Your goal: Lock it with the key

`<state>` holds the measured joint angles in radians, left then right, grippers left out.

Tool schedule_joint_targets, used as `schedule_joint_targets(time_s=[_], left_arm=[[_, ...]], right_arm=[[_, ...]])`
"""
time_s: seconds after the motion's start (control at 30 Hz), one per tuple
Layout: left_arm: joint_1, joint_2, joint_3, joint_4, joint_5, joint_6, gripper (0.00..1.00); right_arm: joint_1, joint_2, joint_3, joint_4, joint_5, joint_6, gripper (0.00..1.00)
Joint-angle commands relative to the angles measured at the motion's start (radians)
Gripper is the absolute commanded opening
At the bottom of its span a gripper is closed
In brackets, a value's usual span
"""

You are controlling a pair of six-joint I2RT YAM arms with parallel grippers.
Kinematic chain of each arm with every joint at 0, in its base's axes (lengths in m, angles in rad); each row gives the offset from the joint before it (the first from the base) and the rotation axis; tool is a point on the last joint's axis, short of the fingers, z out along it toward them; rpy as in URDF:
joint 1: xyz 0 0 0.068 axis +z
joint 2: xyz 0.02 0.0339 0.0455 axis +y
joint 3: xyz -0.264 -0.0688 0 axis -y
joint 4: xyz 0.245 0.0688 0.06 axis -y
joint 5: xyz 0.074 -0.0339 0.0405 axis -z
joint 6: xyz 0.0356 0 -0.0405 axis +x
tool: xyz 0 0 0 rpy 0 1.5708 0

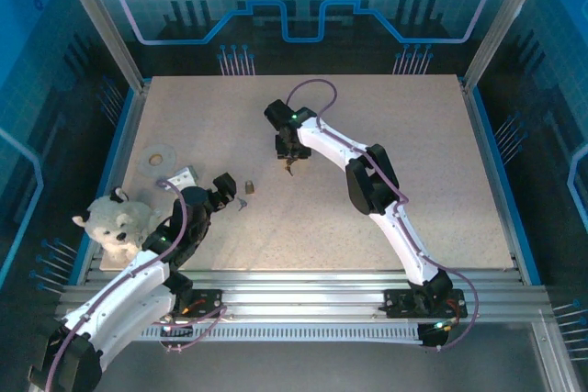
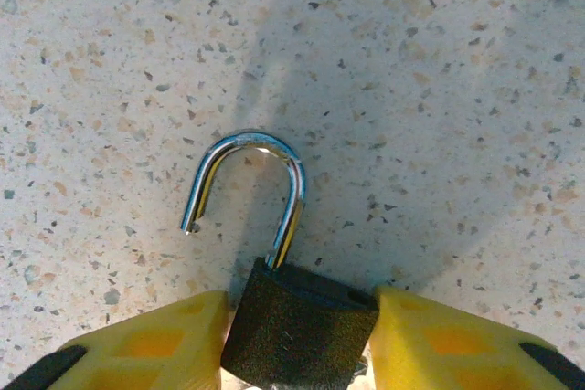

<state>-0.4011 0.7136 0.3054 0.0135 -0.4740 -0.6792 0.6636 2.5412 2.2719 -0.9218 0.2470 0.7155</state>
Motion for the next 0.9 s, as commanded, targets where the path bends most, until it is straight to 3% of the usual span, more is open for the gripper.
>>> schedule_joint_targets(time_s=[0.0,0.4,0.87], left_arm=[[0.002,-0.002,-0.006,0.023,0.008,-0.001,0.99],[0.003,0.0,-0.011,0.027,0.008,-0.002,0.99],[0.003,0.014,-0.012,0.035,0.008,-0.002,0.99]], right_arm=[[-0.011,0.001,-0.013,-0.012,-0.041,-0.001,0.37],[0.009,-0.048,-0.053,0.033,-0.038,-0.138,0.38],[0.01,-0.283,-0.413,0.286,-0.122,-0.25,0.37]])
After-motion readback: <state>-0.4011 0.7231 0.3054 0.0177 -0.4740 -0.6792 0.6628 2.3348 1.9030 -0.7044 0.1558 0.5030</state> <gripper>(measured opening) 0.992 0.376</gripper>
